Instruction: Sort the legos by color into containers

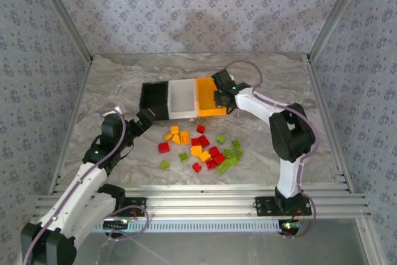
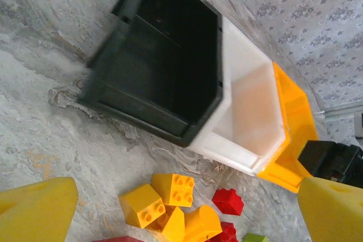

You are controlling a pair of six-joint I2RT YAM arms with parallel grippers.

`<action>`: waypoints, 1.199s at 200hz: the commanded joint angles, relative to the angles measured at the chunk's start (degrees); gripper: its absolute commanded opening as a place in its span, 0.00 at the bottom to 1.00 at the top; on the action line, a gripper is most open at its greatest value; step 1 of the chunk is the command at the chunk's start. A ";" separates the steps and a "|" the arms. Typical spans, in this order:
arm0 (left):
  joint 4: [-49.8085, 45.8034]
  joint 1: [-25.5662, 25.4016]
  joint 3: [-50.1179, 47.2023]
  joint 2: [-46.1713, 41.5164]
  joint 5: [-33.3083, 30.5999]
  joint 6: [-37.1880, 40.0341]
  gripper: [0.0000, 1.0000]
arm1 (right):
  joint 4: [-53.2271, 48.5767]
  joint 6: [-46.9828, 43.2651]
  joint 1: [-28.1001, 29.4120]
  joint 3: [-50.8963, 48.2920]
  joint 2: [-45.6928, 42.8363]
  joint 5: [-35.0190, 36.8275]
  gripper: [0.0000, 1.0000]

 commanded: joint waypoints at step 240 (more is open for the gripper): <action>-4.05 -4.23 4.77 0.92 -1.62 4.18 0.99 | 12.99 2.04 -5.99 -20.31 -17.89 -8.37 0.62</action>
